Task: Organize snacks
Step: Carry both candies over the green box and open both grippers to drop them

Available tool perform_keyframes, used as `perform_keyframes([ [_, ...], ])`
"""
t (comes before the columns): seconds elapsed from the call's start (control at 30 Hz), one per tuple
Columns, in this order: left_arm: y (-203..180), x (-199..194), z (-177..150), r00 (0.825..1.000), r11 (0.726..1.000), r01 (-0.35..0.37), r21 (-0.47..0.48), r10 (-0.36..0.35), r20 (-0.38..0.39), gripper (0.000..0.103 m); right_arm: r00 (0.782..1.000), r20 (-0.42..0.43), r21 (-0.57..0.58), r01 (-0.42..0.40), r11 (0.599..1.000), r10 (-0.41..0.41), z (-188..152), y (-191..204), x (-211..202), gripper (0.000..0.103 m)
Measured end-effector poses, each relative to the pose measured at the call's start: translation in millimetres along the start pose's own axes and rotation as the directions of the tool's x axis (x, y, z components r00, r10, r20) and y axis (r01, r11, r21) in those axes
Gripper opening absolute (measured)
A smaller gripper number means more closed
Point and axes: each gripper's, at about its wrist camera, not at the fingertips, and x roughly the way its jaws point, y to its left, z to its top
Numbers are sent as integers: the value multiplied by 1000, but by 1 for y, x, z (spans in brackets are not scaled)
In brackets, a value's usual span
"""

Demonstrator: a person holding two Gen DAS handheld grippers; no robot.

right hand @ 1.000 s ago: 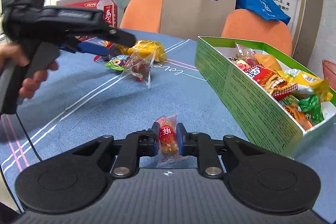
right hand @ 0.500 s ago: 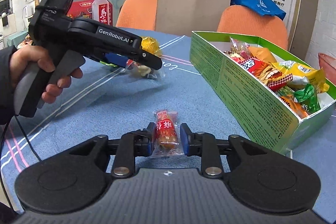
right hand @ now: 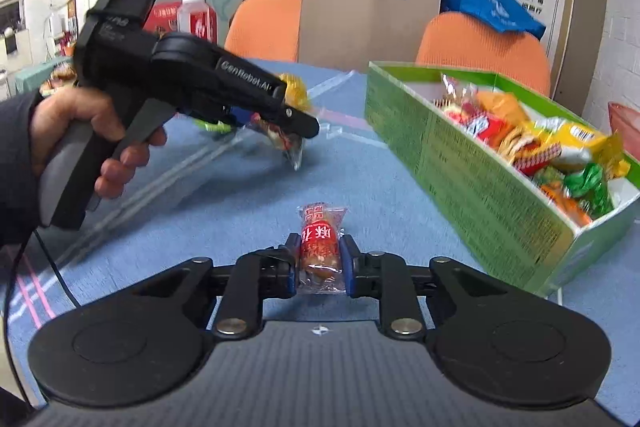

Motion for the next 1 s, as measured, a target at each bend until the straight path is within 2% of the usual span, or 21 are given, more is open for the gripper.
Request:
perform_keyframes([
  [0.17,-30,-14,24,994,995,94,9,-95,59,70,993,107,-1,42,999,-41,30,-14,-18,36],
  [0.27,-45,-12,39,989,992,123,17,-124,84,71,983,162,8,83,996,-84,48,-27,-22,36],
  [0.47,-62,15,67,988,994,109,14,-110,108,71,961,220,60,161,985,-171,72,-56,-13,36],
  [0.57,-68,32,75,991,997,75,28,-78,112,71,955,207,79,200,977,-212,78,-71,5,36],
  [0.83,-68,73,80,998,999,16,49,-19,63,75,956,150,140,233,962,-253,77,-97,38,36],
  [0.93,-66,80,76,998,998,-6,56,3,60,93,957,131,145,239,960,-258,74,-102,45,37],
  [0.97,-66,81,75,998,998,-13,59,9,67,103,958,126,139,239,961,-257,72,-103,47,38],
  [1.0,-66,80,74,997,998,-22,61,18,70,103,961,118,126,237,963,-252,70,-103,48,41],
])
